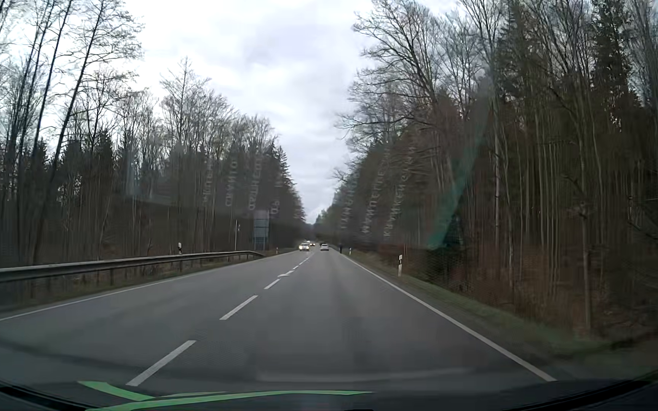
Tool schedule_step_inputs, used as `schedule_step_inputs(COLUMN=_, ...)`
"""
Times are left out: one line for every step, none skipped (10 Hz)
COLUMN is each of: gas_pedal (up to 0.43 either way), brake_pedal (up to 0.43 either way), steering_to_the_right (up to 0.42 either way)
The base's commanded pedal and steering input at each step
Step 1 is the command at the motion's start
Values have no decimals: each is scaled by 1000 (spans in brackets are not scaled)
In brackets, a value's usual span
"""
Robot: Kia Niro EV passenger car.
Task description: Follow the waypoints while adhering to traffic rules and regulations
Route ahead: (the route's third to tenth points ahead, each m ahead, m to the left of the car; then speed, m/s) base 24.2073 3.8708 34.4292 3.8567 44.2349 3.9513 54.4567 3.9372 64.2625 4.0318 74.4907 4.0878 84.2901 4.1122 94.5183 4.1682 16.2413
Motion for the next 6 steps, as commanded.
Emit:
schedule_step_inputs(gas_pedal=87, brake_pedal=0, steering_to_the_right=3)
schedule_step_inputs(gas_pedal=87, brake_pedal=0, steering_to_the_right=3)
schedule_step_inputs(gas_pedal=87, brake_pedal=0, steering_to_the_right=3)
schedule_step_inputs(gas_pedal=87, brake_pedal=0, steering_to_the_right=3)
schedule_step_inputs(gas_pedal=87, brake_pedal=0, steering_to_the_right=3)
schedule_step_inputs(gas_pedal=87, brake_pedal=0, steering_to_the_right=3)
